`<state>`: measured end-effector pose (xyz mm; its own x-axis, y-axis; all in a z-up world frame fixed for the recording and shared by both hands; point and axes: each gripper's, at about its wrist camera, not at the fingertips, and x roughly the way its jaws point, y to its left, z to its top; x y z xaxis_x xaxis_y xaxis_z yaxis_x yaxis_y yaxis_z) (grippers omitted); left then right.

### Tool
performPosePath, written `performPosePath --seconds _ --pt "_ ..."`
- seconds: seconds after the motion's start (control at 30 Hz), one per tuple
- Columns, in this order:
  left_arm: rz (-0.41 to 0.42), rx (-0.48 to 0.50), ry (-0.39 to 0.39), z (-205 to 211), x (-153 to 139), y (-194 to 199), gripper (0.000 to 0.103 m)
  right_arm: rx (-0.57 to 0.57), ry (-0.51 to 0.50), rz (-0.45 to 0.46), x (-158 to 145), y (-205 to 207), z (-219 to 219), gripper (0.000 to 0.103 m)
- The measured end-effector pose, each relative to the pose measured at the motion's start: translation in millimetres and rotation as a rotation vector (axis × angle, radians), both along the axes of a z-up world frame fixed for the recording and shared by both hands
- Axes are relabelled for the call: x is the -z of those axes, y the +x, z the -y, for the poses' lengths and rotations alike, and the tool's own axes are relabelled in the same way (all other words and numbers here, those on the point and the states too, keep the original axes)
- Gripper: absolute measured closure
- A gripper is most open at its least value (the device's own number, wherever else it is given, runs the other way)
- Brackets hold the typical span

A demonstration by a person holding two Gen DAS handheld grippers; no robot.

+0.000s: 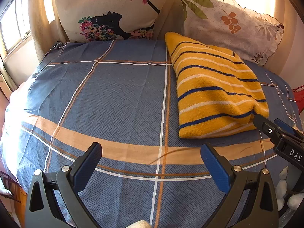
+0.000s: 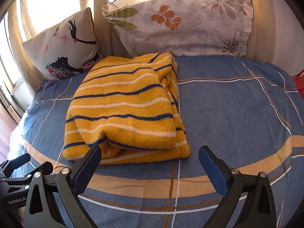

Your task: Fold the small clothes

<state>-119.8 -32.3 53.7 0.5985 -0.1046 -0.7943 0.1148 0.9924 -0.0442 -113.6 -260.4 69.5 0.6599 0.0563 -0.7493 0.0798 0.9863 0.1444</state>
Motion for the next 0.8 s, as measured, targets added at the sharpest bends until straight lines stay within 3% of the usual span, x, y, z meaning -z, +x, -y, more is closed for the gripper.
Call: performPosePath --seconds 0.8 --pt "-0.027 -0.010 -0.034 -7.1 4.2 1.2 0.000 -0.060 -0.085 0.013 -1.9 -3.9 -26.0 0.000"
